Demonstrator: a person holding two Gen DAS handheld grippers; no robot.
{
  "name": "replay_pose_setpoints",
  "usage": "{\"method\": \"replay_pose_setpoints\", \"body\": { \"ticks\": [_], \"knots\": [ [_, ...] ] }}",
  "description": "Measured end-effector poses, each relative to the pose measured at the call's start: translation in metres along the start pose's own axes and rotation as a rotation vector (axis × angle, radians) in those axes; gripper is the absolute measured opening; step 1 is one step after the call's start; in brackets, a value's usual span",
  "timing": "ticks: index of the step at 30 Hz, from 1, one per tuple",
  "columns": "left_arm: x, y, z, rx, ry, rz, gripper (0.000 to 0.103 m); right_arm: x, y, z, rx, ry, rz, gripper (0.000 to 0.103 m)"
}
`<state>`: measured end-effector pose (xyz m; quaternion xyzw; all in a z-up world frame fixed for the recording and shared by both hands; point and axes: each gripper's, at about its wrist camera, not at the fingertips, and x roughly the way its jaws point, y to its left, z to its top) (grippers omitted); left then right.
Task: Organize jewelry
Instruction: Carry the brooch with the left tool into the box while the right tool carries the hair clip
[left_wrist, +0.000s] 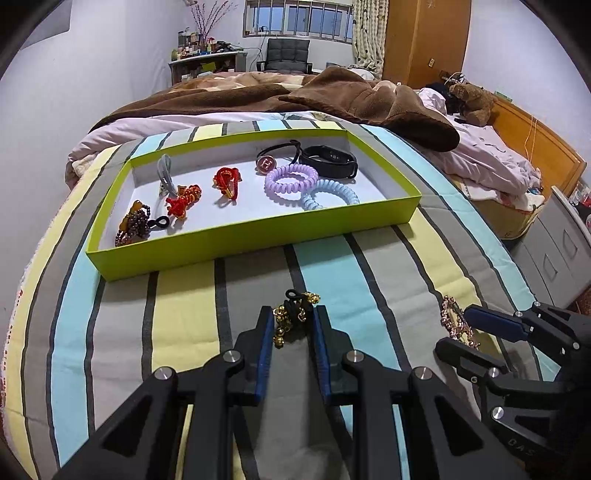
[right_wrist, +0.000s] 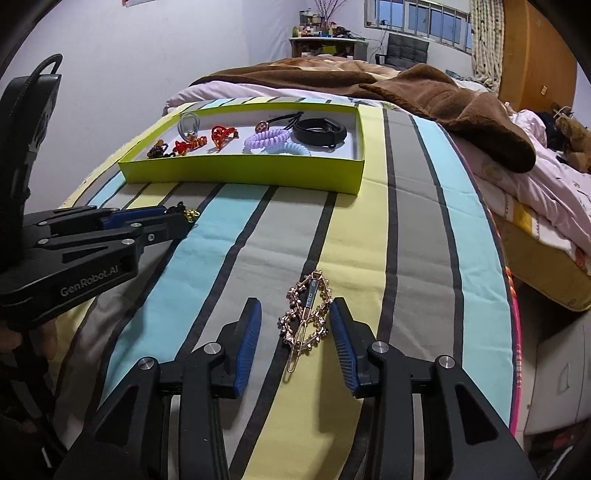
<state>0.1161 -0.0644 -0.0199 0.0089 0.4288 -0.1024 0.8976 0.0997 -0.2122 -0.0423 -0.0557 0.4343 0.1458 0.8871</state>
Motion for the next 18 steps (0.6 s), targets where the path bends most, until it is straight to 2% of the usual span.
{"method": "replay_pose_setpoints", "body": {
  "ticks": [1, 2, 13, 18],
  "knots": [
    [-0.001, 0.0, 0.0, 0.0, -0.001, 0.0, 0.022, 0.0, 0.0, 0.0, 0.001, -0.001, -0.013, 0.035],
    [-0.001, -0.001, 0.0, 0.001, -0.003, -0.003, 0.022, 0.0, 0.0, 0.001, 0.0, -0.002, -0.028, 0.028],
    [-0.009, 0.003, 0.0, -0.004, -0.012, -0.001, 0.022, -0.005, -0.005, 0.002, 0.028, -0.029, -0.022, 0.026],
    [-0.015, 0.006, 0.007, -0.008, -0.026, -0.004, 0.022, -0.012, -0.004, 0.015, 0.024, -0.05, -0.003, 0.026]
  ]
}}
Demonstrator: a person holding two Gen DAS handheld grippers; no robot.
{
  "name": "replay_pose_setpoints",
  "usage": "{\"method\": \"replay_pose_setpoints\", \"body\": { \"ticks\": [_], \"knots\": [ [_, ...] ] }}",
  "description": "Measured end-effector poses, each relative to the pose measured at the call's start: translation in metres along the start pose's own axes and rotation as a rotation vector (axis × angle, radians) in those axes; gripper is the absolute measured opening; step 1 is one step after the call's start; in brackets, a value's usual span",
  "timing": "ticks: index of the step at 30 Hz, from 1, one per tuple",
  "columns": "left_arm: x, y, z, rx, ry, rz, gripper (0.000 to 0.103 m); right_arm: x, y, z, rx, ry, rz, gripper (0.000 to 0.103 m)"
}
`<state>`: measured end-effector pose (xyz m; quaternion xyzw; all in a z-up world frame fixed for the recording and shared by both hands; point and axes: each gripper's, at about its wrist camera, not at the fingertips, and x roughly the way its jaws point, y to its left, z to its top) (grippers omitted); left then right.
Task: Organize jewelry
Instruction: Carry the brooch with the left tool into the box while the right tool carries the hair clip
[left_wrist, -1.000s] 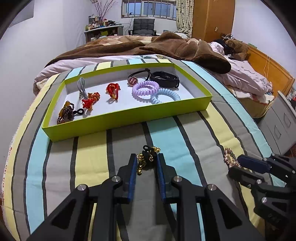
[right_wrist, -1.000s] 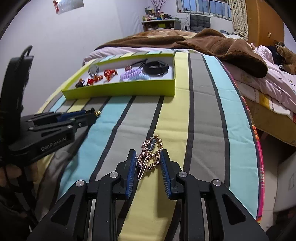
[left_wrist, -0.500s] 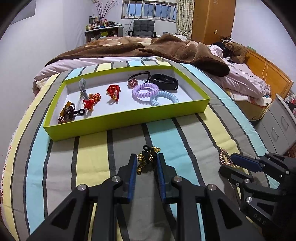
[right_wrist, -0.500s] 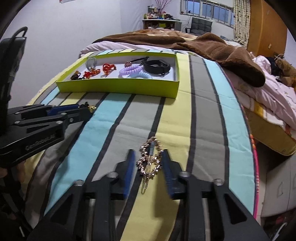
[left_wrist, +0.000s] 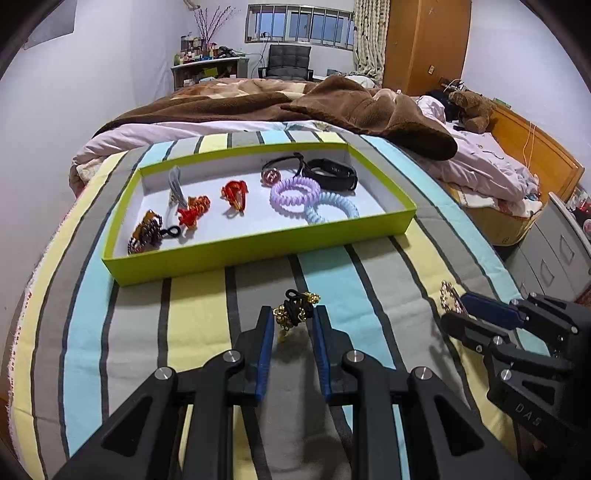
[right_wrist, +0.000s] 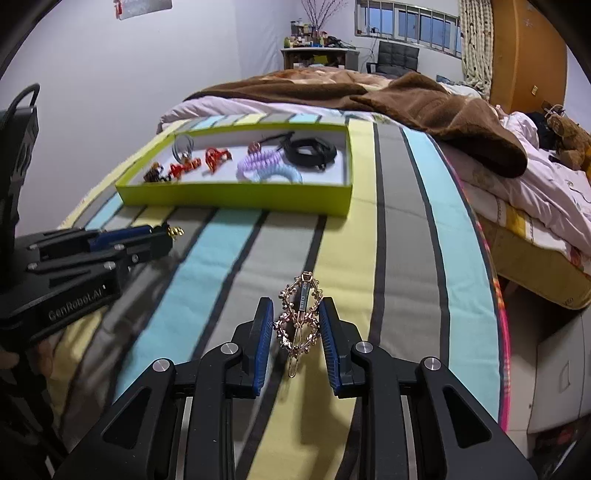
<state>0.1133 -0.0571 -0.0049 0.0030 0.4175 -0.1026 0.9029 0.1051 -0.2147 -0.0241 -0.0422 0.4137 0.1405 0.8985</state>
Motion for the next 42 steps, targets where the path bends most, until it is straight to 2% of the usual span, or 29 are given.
{"method": "replay_pose_setpoints", "body": {
  "ticks": [11, 17, 23, 32, 42],
  "knots": [
    [-0.013, 0.021, 0.029, -0.029, -0.046, 0.009, 0.022, -0.005, 0.0, 0.046, 0.009, -0.056, 0.073, 0.026],
    [-0.008, 0.032, 0.05, -0.039, -0.058, 0.01, 0.022, 0.008, -0.006, 0.079, -0.001, -0.059, 0.07, 0.026],
    [0.011, 0.043, 0.066, -0.071, -0.038, 0.003, 0.022, 0.034, -0.011, 0.105, -0.019, -0.041, 0.042, 0.026],
    [0.046, 0.05, 0.072, -0.081, 0.01, 0.003, 0.022, 0.081, -0.021, 0.116, -0.018, 0.04, 0.054, 0.026],
    [0.061, 0.054, 0.068, -0.105, 0.042, -0.007, 0.023, 0.1, -0.019, 0.115, -0.026, 0.075, 0.053, 0.026]
  ]
}}
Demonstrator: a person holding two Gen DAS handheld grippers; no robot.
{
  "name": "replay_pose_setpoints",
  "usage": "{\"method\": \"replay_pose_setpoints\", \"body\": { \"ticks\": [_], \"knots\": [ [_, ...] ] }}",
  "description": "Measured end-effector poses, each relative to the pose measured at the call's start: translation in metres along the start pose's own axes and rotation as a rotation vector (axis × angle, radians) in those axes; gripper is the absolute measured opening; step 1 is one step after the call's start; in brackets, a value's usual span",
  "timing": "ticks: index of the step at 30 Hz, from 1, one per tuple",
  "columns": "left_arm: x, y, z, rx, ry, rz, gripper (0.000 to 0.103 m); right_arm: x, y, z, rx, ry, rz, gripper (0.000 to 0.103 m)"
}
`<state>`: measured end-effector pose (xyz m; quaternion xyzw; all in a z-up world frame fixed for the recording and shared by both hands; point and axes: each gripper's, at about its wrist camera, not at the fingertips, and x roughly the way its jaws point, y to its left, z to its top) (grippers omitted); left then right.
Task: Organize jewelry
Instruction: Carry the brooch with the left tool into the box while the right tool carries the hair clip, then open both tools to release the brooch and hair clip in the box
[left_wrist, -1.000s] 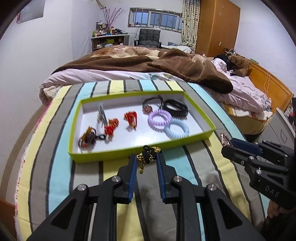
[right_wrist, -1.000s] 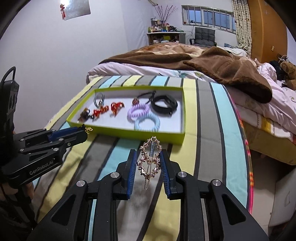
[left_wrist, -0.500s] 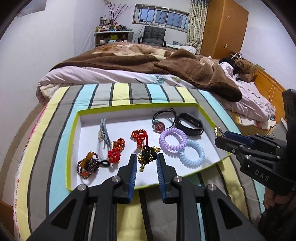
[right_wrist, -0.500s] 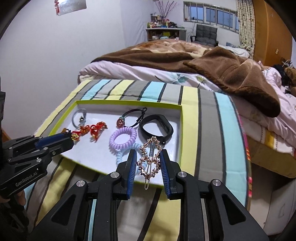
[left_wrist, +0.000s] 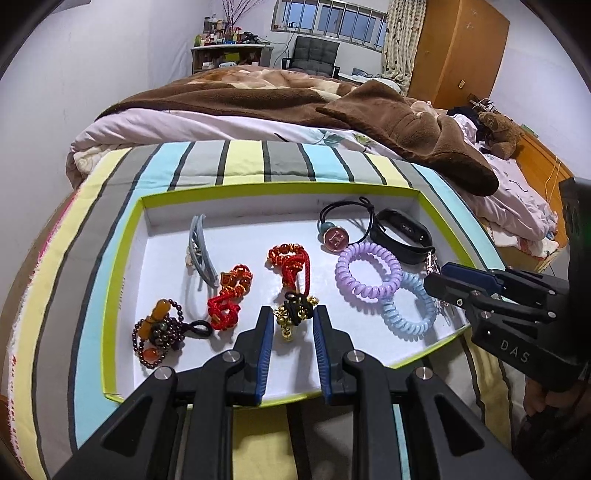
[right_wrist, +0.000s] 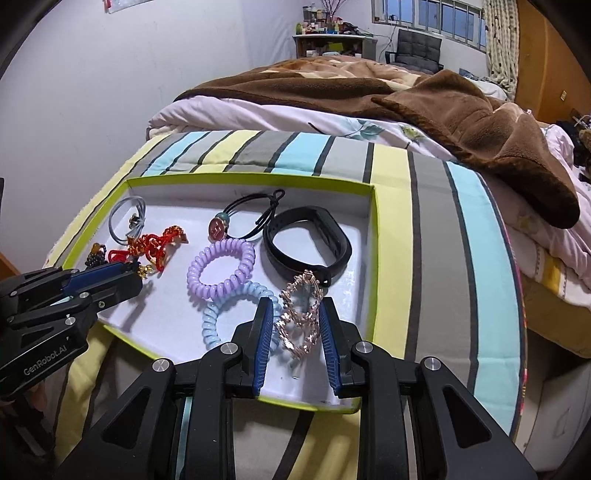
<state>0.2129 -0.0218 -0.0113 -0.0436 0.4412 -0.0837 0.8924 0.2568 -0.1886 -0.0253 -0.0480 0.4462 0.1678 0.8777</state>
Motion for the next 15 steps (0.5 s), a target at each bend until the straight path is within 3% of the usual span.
{"method": "replay_pose_setpoints", "body": {
  "ticks": [11, 15],
  "knots": [
    [0.0002, 0.0006, -0.0006, -0.005, -0.003, 0.001, 0.023, 0.0031, 0.0037, -0.0015, -0.005, 0.001, 0.006, 0.027],
    [0.0004, 0.0012, -0.0001, -0.014, -0.001, 0.005, 0.029, 0.003, 0.0038, -0.0014, -0.002, 0.001, 0.008, 0.027]
  ]
}}
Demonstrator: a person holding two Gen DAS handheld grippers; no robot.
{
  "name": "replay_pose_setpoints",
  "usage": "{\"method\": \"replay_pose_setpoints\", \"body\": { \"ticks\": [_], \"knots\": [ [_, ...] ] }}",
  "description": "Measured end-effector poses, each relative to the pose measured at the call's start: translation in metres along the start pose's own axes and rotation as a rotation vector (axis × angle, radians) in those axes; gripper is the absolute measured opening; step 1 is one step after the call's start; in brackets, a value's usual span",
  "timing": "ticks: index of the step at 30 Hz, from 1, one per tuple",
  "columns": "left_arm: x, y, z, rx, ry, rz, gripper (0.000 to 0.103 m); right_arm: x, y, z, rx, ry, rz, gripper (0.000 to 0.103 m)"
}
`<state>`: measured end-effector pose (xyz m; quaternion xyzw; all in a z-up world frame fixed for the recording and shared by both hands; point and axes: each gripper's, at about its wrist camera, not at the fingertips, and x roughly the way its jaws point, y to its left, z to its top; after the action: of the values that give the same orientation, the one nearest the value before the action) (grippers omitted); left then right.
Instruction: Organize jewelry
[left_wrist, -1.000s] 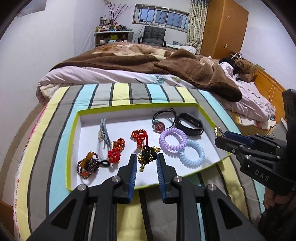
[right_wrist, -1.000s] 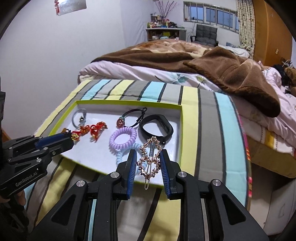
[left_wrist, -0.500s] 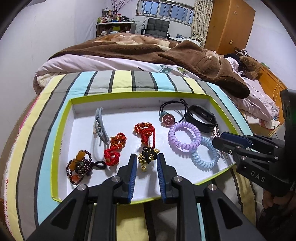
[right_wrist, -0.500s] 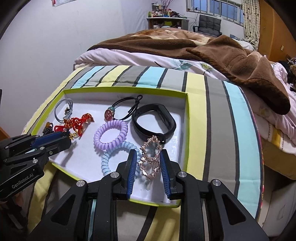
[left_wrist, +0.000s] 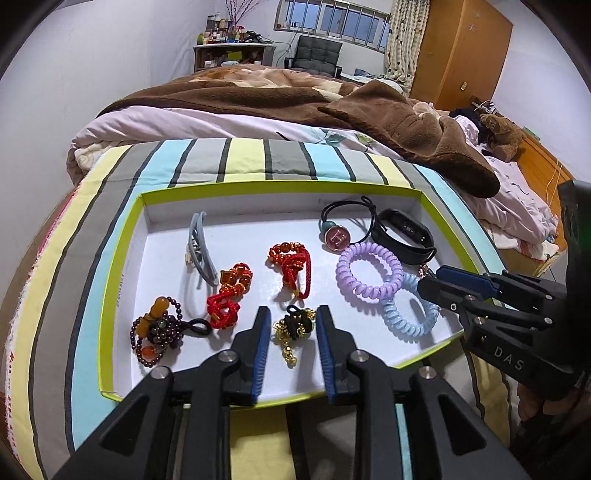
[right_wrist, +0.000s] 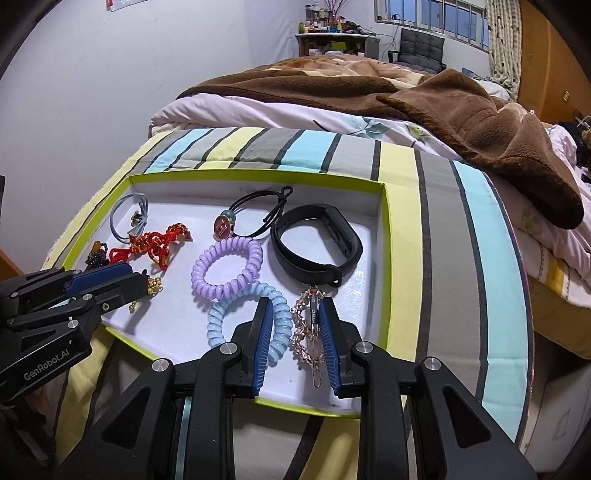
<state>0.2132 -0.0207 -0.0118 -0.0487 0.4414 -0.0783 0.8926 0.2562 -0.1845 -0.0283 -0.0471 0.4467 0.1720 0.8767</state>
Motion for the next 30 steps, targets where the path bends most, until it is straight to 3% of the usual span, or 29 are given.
{"method": "replay_pose_setpoints", "body": {
  "ticks": [4, 6, 7, 15, 21, 24, 30],
  "knots": [
    [-0.003, 0.0, 0.0, -0.004, -0.007, 0.002, 0.03, -0.001, 0.0, 0.0, 0.005, -0.008, -0.002, 0.028],
    [-0.005, -0.001, -0.001, -0.003, -0.013, 0.003, 0.035, -0.003, 0.0, 0.0, 0.009, -0.016, 0.004, 0.041],
    [-0.006, -0.001, -0.001, -0.005, -0.016, 0.006, 0.037, -0.004, 0.0, 0.0, 0.011, -0.02, 0.004, 0.042],
    [-0.023, -0.006, -0.005, -0.009, -0.048, 0.039, 0.045, -0.021, 0.008, -0.003, 0.019, -0.062, 0.007, 0.042],
    [-0.044, -0.011, -0.018, 0.001, -0.091, 0.11, 0.045, -0.044, 0.014, -0.012, 0.048, -0.114, -0.006, 0.042],
    [-0.053, -0.011, -0.027, -0.018, -0.103, 0.103, 0.045, -0.057, 0.018, -0.021, 0.054, -0.138, -0.008, 0.042],
    [-0.076, -0.016, -0.046, -0.032, -0.155, 0.158, 0.045, -0.083, 0.031, -0.038, 0.059, -0.184, -0.023, 0.042]
  ]
}}
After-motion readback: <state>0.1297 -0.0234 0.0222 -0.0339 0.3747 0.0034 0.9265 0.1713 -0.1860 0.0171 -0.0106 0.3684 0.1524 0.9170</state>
